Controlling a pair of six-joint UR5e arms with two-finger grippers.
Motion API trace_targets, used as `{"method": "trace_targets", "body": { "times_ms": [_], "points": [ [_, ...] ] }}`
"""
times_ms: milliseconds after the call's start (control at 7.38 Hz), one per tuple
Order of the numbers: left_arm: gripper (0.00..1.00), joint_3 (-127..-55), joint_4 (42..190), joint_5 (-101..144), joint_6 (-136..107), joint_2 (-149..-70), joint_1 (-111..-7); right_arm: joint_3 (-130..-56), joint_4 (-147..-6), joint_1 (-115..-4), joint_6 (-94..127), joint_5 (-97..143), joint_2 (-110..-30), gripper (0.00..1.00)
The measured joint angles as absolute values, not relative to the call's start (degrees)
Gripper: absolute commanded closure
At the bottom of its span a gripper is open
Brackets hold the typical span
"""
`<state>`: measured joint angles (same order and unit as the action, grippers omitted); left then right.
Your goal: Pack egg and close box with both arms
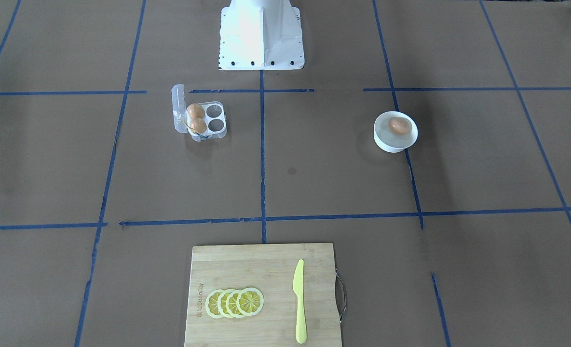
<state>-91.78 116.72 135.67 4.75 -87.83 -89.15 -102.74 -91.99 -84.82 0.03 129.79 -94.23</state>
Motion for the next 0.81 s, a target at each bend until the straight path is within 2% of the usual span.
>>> {"method": "trace_targets", "body": {
  "times_ms": [406, 813],
  "points": [
    [0.0, -88.6, 133.6, 135.7, 4.7, -90.6, -89.0, -102.1, -88.8, -84.8, 0.1, 129.8, -93.2, 0.0],
    [0.0, -88.0, 139.5, 136.4, 2.2, -93.4, -86.3, -101.3, -87.2, -84.8, 0.2, 130.1, -93.2, 0.0]
  ]
}}
